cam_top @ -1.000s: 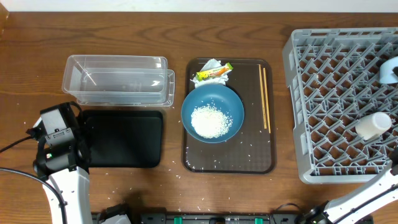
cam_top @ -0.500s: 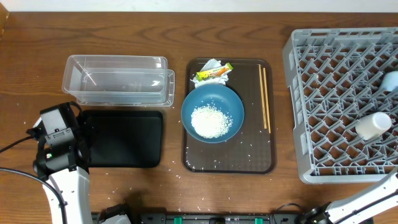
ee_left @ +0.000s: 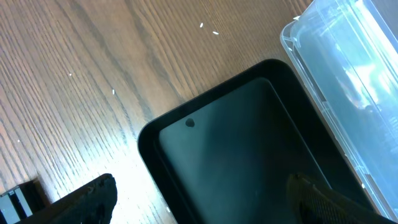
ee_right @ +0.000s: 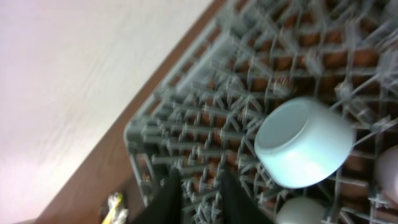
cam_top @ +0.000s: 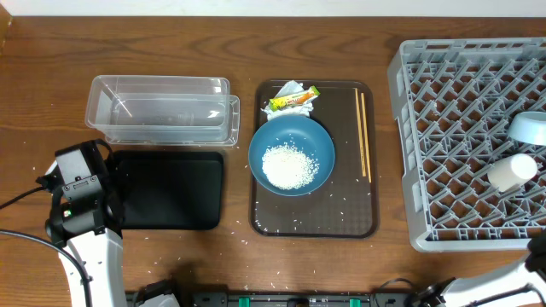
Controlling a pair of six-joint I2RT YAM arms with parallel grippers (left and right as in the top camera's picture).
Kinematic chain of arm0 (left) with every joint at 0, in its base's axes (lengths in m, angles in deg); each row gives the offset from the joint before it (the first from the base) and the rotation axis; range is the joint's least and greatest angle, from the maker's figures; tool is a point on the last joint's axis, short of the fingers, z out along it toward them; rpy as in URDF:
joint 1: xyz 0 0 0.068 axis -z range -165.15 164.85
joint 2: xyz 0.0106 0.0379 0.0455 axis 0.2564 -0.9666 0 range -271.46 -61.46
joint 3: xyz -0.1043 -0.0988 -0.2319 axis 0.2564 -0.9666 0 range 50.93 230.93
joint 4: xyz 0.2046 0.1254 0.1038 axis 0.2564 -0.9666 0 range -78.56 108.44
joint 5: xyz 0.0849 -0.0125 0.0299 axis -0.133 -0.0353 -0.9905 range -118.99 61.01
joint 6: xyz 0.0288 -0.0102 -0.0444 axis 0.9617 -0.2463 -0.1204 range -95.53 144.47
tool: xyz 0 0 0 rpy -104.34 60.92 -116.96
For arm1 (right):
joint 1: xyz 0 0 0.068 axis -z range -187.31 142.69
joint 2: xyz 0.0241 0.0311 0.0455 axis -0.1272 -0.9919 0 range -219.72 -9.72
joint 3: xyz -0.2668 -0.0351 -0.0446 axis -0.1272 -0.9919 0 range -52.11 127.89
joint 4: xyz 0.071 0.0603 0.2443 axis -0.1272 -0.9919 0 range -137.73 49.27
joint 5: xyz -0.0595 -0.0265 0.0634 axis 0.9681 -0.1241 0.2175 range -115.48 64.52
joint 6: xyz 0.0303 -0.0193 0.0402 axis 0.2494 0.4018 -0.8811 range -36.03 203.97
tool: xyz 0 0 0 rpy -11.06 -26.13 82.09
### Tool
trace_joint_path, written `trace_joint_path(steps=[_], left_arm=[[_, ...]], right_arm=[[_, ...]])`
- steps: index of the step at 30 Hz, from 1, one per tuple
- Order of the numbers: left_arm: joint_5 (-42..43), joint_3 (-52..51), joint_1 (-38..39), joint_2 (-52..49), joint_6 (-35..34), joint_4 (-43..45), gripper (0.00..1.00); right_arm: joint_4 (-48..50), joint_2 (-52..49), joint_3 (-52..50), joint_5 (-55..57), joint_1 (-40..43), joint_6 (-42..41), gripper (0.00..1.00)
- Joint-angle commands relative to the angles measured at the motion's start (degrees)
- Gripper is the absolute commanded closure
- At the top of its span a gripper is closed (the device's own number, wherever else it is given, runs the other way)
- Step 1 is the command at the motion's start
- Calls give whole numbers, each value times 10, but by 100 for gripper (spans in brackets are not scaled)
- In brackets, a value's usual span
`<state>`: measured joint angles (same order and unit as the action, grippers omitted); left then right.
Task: Sort waste into correct bins and load items into the dishwasher rack
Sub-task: 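Release the light-blue cup in the rack and hold the right gripper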
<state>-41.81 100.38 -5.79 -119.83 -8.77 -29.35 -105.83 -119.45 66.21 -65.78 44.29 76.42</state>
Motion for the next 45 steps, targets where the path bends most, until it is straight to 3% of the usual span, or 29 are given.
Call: trace_joint_path(steps=[1,8,13,17,35,45], left_arm=[[-5,9,-3,3,-5,-2,11],[-5,9,-3,3,-5,-2,11],[-5,9,-3,3,-5,-2,10],[-5,9,-3,3,-5,-2,11],[-5,9,-3,3,-5,-2,11],[-5,9,-3,3,-5,-2,10]], right_arm=[[11,4,1,136,-46,-54,93],[18,-39,1,319,-146,-66,93],[23,-96,1,400,-170,-84,94],[7,-130,1,401,-167,-83,99],[-79,-139,1,398,-115,-92,99],[9,-139,1,232,-109,-91,99]])
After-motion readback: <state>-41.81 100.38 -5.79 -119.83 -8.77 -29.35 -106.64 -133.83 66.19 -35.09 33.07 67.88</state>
